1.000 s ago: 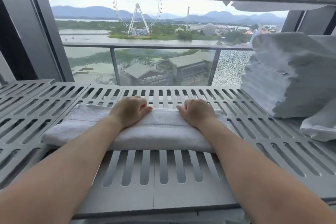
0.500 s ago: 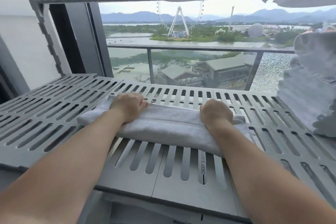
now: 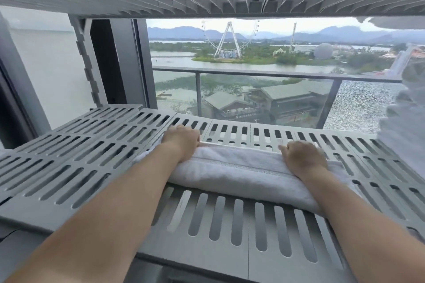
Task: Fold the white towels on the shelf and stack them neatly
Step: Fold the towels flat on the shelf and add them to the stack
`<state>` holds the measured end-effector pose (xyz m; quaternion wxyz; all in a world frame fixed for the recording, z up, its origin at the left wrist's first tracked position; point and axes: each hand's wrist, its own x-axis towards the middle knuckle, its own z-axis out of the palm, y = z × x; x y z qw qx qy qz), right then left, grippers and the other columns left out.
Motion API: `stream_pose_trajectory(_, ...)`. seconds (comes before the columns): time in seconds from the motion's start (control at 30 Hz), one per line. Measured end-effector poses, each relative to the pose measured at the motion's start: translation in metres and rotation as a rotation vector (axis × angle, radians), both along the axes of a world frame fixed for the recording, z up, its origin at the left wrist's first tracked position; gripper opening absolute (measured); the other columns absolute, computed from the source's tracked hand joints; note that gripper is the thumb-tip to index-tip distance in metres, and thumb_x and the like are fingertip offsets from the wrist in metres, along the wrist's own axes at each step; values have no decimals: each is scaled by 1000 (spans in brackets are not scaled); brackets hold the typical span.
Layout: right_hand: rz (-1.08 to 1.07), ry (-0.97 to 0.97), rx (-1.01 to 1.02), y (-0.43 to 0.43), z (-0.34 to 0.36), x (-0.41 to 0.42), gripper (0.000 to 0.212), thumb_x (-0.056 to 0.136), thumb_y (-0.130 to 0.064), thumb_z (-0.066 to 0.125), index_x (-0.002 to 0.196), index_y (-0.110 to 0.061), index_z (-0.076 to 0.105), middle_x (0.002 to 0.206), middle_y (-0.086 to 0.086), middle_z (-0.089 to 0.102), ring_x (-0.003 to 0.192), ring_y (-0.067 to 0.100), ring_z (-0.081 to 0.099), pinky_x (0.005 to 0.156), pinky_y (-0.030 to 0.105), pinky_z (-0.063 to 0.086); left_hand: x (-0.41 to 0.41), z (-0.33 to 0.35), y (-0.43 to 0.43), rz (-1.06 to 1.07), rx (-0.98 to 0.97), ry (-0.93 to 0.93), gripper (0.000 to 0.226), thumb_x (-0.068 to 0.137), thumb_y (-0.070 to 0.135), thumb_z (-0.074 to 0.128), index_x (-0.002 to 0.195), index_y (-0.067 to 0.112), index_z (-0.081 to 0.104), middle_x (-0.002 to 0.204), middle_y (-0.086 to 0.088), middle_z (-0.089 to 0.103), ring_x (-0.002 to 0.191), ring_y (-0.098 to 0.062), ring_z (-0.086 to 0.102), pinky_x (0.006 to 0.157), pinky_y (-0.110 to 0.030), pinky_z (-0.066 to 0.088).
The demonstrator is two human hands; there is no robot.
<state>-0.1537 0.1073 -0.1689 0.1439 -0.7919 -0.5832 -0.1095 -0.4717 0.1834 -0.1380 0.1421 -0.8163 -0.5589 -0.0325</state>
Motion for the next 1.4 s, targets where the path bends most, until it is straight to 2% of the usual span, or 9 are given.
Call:
stream_pose_trajectory(0.17, -11, 17, 0, 0, 0, -4, 41, 101, -48, 39, 81, -20, 61, 94, 6, 69, 87, 25, 60, 81, 39, 48, -27, 4, 14, -140, 53, -74, 17, 102, 31, 51, 112, 25, 63, 112, 3, 60, 97, -19, 60, 87, -36, 53)
stream_pose_trajectory(0.33, -86, 0, -28, -1, 6, -19, 42, 100, -50, 40, 105, -15, 63, 102, 7, 69, 95, 26, 63, 88, 41, 49, -48, -4, 28, -184, -180, -243, 17, 102, 35, 49, 110, 24, 61, 112, 5, 56, 104, -17, 55, 94, -37, 49)
stream_pose_trajectory(0.47, -114, -20, -4, -10, 7, -20, 49, 101, -53, 36, 100, -13, 65, 98, 7, 70, 94, 27, 63, 92, 45, 49, -40, -2, 36, -206, -36, -132, 18, 102, 25, 47, 106, 20, 63, 107, 0, 59, 106, -21, 55, 97, -42, 48)
stream_pose_trajectory(0.63, -51, 157, -53, -27, 13, -10, 48, 105, -48, 24, 78, -22, 55, 93, 7, 65, 97, 28, 60, 94, 48, 46, -26, 6, 39, -123, -44, 13, 20, 99, 16, 47, 111, 24, 61, 113, -1, 62, 111, -24, 52, 101, -41, 41)
stream_pose_trajectory(0.8, -39, 165, 95, -44, 14, 17, 37, 102, -40, 40, 118, -17, 65, 118, 11, 65, 112, 29, 57, 98, 45, 47, 35, 17, 6, -313, 156, -162, 44, 86, -3, 44, 114, 26, 64, 114, 1, 69, 100, -25, 61, 94, -39, 43)
stream_pose_trajectory(0.93, -88, 237, -14, -57, 14, 47, 44, 97, -49, 47, 123, -17, 63, 122, 9, 64, 112, 26, 57, 96, 43, 49, 106, 9, -39, -527, 23, -312, 29, 98, 17, 46, 118, 28, 65, 122, 1, 66, 107, -25, 62, 97, -40, 46)
stream_pose_trajectory(1.13, -88, 156, 16, -70, 10, 77, 54, 88, -67, 52, 106, -20, 71, 109, 7, 68, 102, 24, 60, 91, 37, 50, 168, 0, -72, -667, -268, -362, 25, 100, 42, 53, 114, 31, 72, 126, 7, 61, 111, -15, 59, 101, -41, 49)
stream_pose_trajectory(1.3, 45, 238, -146, -59, 13, 93, 69, 76, -84, 49, 97, -20, 65, 118, 13, 62, 115, 28, 54, 99, 40, 44, 176, -15, -77, -620, -243, -387, 20, 99, 44, 54, 113, 35, 65, 125, 6, 64, 111, -17, 61, 99, -39, 48)
stream_pose_trajectory(1.4, 80, 223, -188, -55, 15, 97, 72, 73, -87, 49, 90, -18, 63, 110, 13, 67, 104, 29, 59, 88, 37, 48, 175, -18, -80, -625, -173, -410, 19, 97, 43, 57, 110, 34, 68, 129, 5, 63, 114, -17, 61, 101, -40, 48)
